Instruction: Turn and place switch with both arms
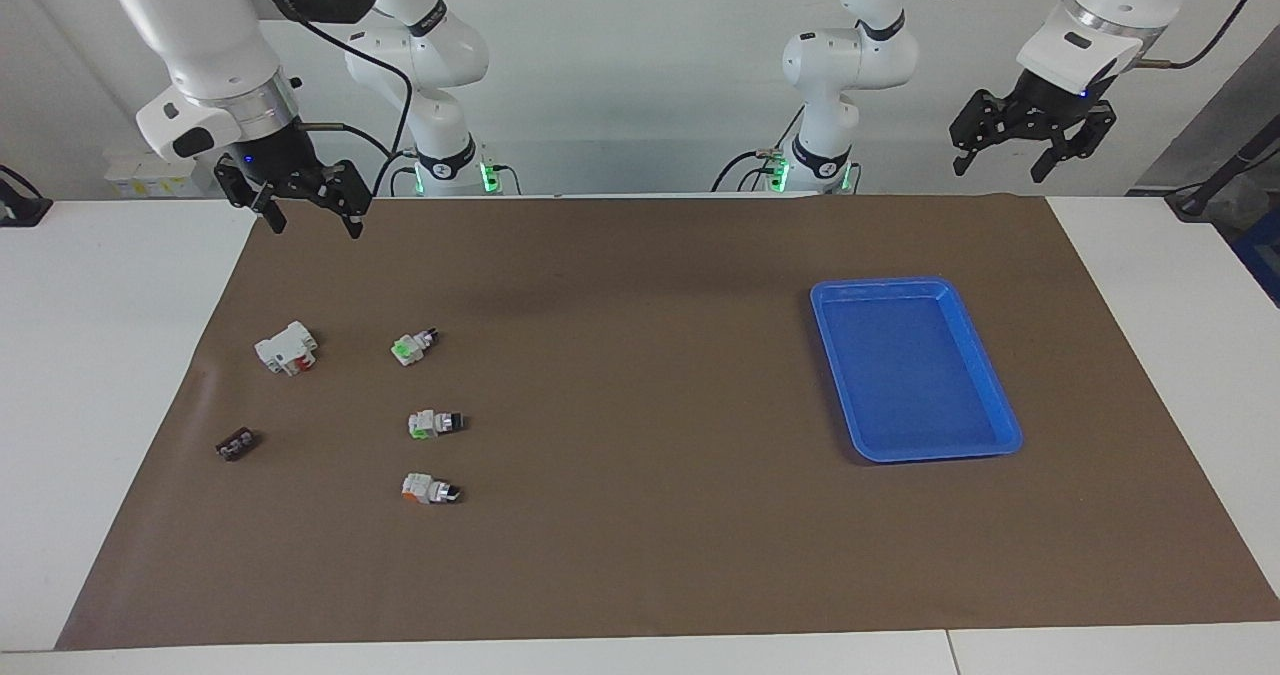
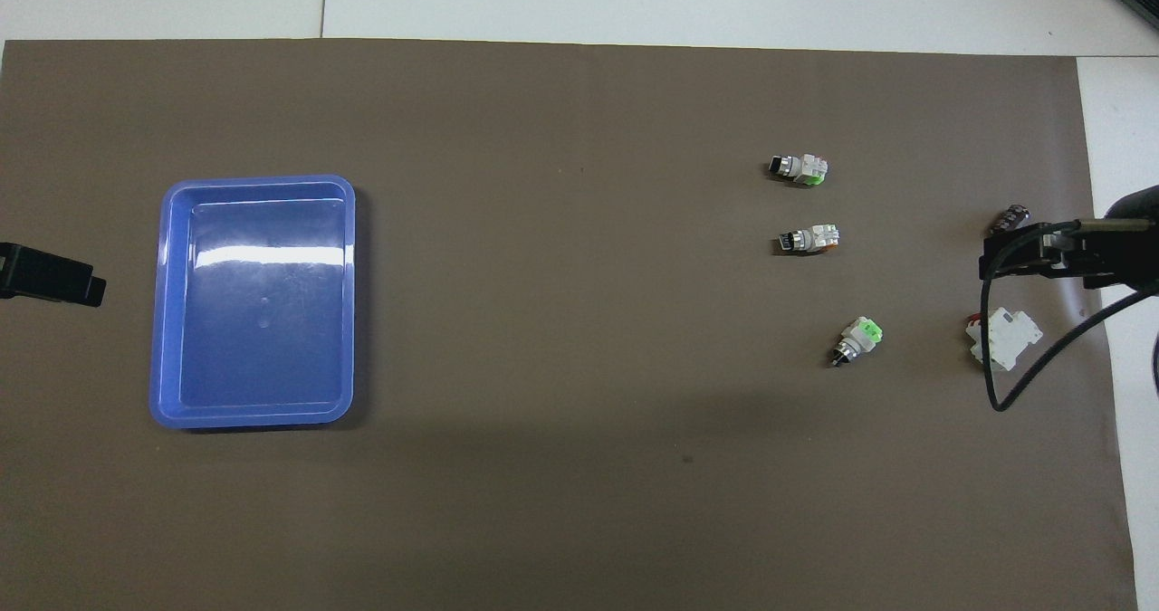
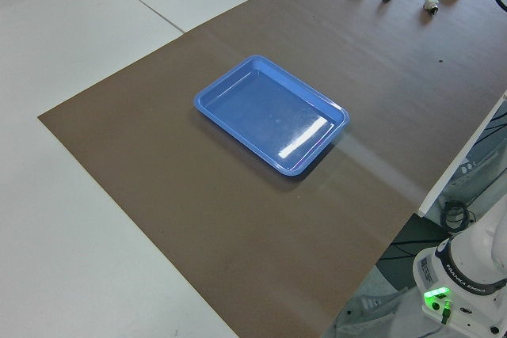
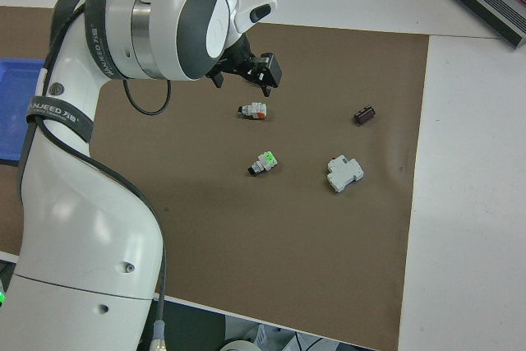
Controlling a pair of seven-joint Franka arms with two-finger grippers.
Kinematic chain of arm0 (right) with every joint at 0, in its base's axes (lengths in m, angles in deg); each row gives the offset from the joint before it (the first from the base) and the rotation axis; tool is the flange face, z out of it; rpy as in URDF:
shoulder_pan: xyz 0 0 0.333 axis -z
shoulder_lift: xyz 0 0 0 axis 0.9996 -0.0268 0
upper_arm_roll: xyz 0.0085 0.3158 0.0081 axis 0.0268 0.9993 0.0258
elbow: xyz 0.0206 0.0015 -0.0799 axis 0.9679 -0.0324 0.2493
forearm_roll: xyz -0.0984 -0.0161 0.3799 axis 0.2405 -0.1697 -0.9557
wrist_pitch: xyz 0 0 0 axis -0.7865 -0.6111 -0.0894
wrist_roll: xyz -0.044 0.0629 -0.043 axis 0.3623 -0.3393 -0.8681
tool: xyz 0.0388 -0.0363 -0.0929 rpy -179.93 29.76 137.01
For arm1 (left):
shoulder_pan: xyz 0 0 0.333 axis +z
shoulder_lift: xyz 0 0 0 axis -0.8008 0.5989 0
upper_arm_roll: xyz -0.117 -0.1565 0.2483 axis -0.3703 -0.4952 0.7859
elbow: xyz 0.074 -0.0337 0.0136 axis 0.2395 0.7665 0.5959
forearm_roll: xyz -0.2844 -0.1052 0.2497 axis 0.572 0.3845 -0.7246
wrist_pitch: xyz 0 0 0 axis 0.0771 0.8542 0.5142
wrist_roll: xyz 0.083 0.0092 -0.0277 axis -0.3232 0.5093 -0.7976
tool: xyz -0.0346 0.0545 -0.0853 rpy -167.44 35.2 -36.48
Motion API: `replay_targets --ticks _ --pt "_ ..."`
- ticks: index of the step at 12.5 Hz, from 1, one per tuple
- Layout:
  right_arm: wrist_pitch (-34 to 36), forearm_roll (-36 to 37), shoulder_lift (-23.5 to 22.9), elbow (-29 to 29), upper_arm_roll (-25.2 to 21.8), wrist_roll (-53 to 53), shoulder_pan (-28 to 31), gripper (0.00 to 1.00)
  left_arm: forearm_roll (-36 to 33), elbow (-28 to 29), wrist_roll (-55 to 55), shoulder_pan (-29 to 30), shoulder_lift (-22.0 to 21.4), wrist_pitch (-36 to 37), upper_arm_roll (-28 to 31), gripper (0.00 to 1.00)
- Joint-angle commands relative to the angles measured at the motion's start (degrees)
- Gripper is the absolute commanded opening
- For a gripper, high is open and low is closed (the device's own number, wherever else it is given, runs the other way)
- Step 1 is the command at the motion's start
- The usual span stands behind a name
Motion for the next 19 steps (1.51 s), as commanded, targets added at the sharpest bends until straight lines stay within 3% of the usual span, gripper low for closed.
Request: replay_targets --ticks 1,19 --pt "0.71 -0.91 0.54 -0.23 0.20 0.91 0.29 1.00 -1.01 1.68 0.14 0.01 -1.45 -0.03 0.07 1.00" --pt "0.80 -0.82 0.72 -0.49 0.20 0.47 0.29 1.00 -1.01 1.68 0.14 0.01 -1.54 -0.03 0.07 1.00"
